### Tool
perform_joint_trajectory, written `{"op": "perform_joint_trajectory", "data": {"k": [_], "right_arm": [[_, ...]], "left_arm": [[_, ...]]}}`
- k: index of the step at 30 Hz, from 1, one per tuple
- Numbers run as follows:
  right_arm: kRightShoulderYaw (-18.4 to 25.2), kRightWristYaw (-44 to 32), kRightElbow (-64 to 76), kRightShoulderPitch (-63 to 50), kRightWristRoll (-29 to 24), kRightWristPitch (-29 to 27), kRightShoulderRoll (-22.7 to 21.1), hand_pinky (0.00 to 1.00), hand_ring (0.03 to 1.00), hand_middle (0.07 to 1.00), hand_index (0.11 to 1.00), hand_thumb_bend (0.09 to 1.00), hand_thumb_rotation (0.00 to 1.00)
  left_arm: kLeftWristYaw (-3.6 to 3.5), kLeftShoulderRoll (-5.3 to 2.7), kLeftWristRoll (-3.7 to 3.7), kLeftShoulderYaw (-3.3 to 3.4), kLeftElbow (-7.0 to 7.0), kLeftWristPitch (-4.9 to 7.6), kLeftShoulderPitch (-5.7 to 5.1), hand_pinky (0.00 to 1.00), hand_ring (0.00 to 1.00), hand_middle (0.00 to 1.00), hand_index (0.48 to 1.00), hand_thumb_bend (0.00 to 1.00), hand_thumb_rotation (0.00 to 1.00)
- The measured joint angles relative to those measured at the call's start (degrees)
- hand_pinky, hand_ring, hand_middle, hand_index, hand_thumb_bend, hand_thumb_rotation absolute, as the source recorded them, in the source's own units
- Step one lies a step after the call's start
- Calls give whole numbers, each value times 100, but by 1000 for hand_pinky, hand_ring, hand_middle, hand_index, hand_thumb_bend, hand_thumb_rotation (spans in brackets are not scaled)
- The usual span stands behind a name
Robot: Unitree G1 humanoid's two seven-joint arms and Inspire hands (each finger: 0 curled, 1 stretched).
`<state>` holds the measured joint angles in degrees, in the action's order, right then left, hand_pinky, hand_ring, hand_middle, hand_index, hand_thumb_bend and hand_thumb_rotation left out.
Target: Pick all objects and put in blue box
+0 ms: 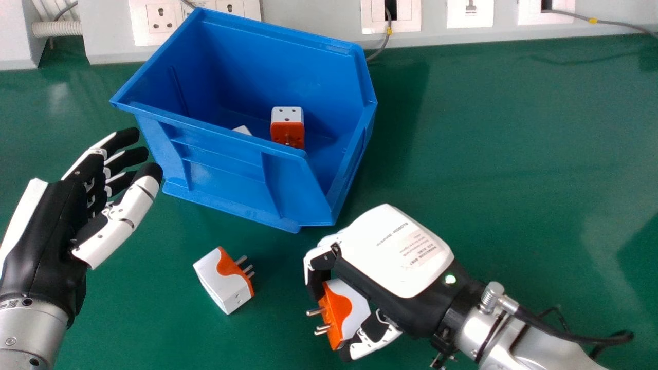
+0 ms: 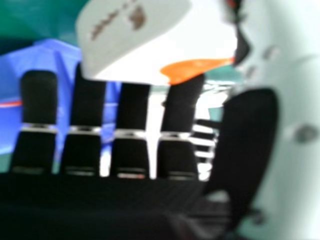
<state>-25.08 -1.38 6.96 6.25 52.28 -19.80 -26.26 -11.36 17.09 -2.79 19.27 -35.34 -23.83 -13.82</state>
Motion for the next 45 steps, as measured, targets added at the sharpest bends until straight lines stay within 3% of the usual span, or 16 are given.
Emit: {"op": "perform_joint_trajectory", "data": {"k": [7, 10, 19, 24, 31, 34, 45], "right_arm": [[294, 172, 296, -311, -3, -16, -46, 346, 437, 523, 471, 497, 0], [470, 259, 356, -484, -49, -85, -104, 345, 437, 525, 469, 497, 0], [961, 323, 854, -925, -48, 54, -88, 349, 433, 529, 462, 497, 0], [1171, 403, 946, -987, -51, 122, -48, 355, 426, 527, 468, 497, 0], [1547, 456, 988, -976, -71, 241, -1, 354, 426, 528, 472, 497, 0], [1653, 491, 986, -837, -57, 325, 14, 352, 426, 528, 474, 497, 0], [1771, 709, 570, 315, 70, 682, 48, 348, 427, 527, 480, 497, 0]], "left_arm": [[-1, 2, 5, -2, 37, 84, -21, 738, 832, 871, 878, 328, 481], [0, 3, 47, -4, 49, 115, -50, 737, 832, 871, 877, 329, 481], [-1, 2, 43, 9, 170, 217, -69, 734, 830, 870, 876, 325, 471], [6, -8, 48, 9, 174, 277, -144, 732, 829, 870, 875, 322, 462], [7, -62, 44, 5, 281, 587, -293, 728, 826, 869, 874, 319, 457], [4, -81, 40, 0, 311, 666, -339, 727, 825, 868, 874, 319, 452], [-1, -106, 38, -32, 320, 808, -514, 731, 824, 868, 873, 320, 441]]}}
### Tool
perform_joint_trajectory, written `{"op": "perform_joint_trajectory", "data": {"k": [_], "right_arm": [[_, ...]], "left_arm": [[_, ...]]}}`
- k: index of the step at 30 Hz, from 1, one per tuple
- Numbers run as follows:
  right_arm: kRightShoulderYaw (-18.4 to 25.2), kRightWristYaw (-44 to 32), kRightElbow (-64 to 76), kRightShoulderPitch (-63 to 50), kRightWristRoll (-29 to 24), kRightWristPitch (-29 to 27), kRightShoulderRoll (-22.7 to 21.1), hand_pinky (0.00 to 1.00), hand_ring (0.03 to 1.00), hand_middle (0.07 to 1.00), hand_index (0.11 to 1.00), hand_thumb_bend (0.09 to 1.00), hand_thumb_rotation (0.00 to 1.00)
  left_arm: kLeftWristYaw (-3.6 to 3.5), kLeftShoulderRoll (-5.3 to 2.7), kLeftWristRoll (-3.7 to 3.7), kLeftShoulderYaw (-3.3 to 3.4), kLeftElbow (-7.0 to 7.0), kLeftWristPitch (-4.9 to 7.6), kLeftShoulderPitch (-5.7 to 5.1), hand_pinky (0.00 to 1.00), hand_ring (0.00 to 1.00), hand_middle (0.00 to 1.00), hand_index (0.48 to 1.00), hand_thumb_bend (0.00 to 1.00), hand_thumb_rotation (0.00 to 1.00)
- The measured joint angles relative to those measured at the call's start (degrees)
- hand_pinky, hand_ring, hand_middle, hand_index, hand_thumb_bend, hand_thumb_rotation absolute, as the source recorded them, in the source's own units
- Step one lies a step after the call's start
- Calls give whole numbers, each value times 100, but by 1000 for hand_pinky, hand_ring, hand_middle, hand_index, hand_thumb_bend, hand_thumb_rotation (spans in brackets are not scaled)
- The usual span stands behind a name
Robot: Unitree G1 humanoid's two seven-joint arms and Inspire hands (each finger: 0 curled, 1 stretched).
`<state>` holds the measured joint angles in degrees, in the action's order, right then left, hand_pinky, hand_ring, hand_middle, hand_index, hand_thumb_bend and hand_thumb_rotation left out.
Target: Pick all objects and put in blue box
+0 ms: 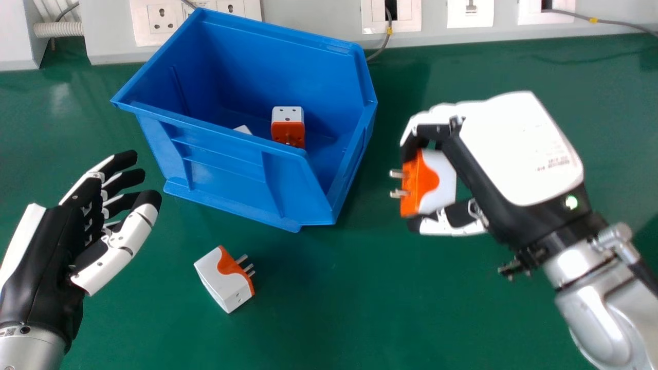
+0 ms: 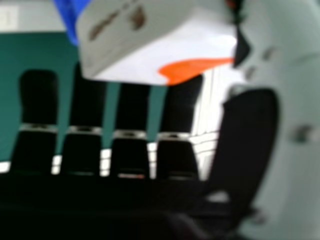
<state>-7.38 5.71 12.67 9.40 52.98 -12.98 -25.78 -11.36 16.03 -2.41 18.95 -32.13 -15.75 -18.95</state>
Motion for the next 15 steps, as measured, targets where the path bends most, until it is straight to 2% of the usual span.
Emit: {"op": "perform_joint_trajectory", "data": {"k": [5, 10, 15], "right_arm": [[-51, 98, -414, 562, 5, 92, 81, 345, 428, 528, 485, 496, 0], [-215, 163, -862, 1102, 119, 193, 139, 343, 431, 529, 489, 496, 0], [-422, 406, -1490, 1627, 127, 147, 160, 343, 431, 529, 490, 496, 0]], "left_arm": [[0, -6, 0, -18, 6, 64, -75, 735, 825, 869, 874, 321, 440], [-6, -7, 1, -35, 98, 257, -96, 740, 827, 871, 876, 323, 441], [-16, -6, 2, -43, 182, 353, -121, 742, 828, 871, 876, 324, 443]]}}
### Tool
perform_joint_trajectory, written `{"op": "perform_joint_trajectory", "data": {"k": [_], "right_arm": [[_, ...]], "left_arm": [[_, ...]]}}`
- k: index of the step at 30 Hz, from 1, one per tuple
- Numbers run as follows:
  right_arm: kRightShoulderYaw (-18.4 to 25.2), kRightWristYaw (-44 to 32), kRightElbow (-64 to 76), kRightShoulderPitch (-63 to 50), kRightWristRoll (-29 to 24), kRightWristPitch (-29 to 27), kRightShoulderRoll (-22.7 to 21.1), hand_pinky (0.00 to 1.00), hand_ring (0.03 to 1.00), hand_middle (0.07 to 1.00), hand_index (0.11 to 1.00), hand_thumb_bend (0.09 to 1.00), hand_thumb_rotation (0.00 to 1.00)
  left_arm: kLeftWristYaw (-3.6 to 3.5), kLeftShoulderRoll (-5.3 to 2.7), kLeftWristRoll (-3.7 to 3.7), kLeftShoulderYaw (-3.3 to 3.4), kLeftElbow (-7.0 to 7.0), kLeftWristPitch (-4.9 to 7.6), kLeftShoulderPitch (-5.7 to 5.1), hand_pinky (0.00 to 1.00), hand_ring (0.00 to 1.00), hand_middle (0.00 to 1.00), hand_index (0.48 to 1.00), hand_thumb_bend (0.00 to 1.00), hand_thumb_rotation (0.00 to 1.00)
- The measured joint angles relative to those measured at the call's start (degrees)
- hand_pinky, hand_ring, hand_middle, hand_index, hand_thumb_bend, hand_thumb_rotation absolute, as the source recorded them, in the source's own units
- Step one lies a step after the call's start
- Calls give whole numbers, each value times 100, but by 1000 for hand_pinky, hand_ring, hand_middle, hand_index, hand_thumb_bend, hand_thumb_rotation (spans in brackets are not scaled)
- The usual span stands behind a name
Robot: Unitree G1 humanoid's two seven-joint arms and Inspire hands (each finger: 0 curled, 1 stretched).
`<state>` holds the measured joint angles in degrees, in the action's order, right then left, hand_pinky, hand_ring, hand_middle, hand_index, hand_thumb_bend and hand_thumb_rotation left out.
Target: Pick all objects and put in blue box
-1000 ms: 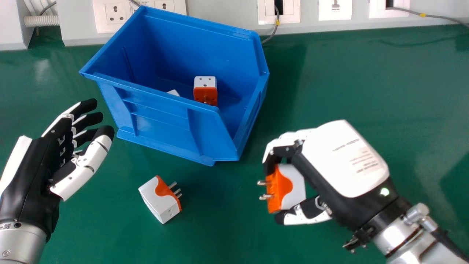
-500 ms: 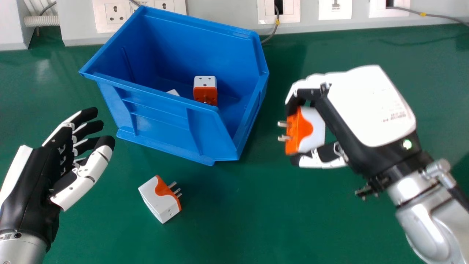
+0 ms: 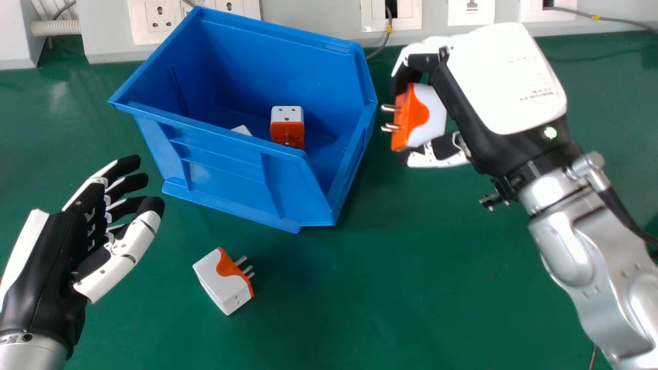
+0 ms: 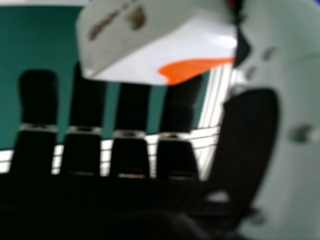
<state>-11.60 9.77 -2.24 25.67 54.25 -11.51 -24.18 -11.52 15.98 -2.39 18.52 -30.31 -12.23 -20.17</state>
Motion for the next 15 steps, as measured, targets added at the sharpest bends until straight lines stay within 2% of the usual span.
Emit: {"op": "perform_joint_trajectory", "data": {"k": [9, 15], "right_arm": [[-379, 102, -1169, 1025, -37, -232, 29, 337, 424, 524, 514, 493, 0], [-812, 252, -2274, 1865, 62, -374, 87, 335, 425, 522, 520, 493, 0]], "left_arm": [[-17, 2, 1, -5, 76, 110, -42, 748, 832, 873, 878, 322, 450], [-40, 3, 1, -8, 213, 242, -51, 750, 833, 874, 879, 320, 453]]}}
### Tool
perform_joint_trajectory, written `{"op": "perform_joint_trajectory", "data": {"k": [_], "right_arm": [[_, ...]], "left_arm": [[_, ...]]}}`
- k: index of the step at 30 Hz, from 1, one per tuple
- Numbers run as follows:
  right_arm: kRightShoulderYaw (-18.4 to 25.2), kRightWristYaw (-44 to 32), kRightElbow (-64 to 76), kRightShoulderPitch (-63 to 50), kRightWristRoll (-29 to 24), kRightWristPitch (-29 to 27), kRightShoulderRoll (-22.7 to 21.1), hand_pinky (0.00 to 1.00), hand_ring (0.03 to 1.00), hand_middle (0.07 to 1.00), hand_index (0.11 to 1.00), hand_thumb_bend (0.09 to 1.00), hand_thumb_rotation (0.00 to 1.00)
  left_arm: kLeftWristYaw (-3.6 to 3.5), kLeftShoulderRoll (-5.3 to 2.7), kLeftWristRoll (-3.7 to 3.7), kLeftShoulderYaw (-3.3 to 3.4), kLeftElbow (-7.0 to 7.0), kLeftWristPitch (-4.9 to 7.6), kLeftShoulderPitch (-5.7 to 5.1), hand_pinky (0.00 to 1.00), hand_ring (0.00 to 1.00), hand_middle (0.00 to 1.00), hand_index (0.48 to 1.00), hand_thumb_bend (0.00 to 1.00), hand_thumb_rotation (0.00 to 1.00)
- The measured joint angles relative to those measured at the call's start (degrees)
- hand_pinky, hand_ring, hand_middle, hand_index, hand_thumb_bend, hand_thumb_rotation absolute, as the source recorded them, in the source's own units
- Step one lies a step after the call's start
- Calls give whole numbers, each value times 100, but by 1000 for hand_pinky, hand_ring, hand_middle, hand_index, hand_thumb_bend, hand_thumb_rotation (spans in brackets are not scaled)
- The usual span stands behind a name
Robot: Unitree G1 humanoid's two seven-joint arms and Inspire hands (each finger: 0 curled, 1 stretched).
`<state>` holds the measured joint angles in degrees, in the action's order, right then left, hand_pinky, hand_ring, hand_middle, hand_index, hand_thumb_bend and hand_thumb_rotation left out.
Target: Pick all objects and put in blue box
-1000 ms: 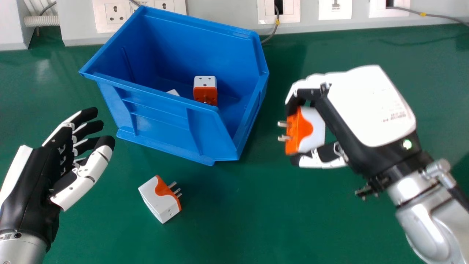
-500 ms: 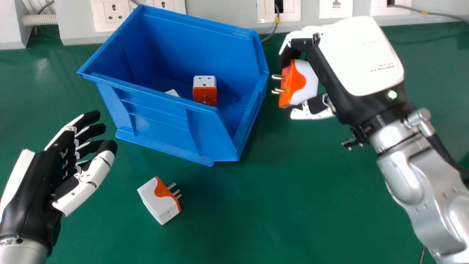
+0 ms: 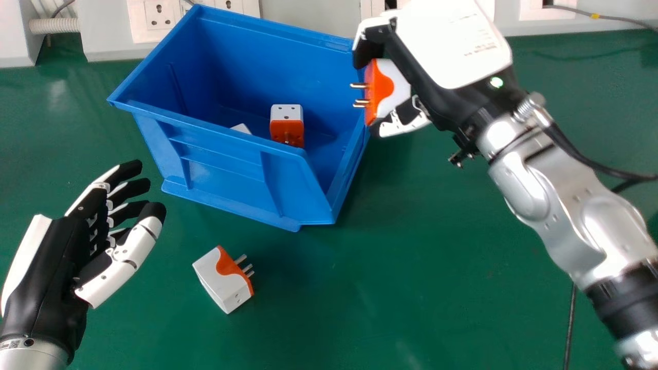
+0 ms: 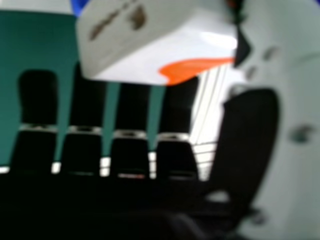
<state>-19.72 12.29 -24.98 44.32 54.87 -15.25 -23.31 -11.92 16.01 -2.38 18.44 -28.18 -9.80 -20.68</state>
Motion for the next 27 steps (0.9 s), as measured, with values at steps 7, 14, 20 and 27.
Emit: {"op": "perform_joint_trajectory", "data": {"k": [7, 14, 20, 27], "right_arm": [[-592, 612, -1393, 871, 335, -101, 198, 334, 427, 522, 518, 494, 0], [-997, 1050, -2438, 1545, 402, -296, 505, 333, 433, 524, 510, 494, 0], [-1298, 1247, -3163, 2000, 409, -308, 742, 336, 434, 521, 494, 495, 0], [-1597, 1431, -3936, 2401, 405, -356, 1074, 344, 438, 516, 471, 496, 0]], "left_arm": [[-1, -1, 0, -2, 106, 162, -8, 751, 833, 874, 879, 319, 454], [5, -4, 9, -17, 127, 213, -25, 751, 833, 874, 879, 319, 455], [16, -6, 20, -73, 149, 295, -30, 749, 832, 874, 878, 322, 456], [23, -6, 26, -114, 208, 311, -29, 746, 831, 873, 877, 324, 456]]}}
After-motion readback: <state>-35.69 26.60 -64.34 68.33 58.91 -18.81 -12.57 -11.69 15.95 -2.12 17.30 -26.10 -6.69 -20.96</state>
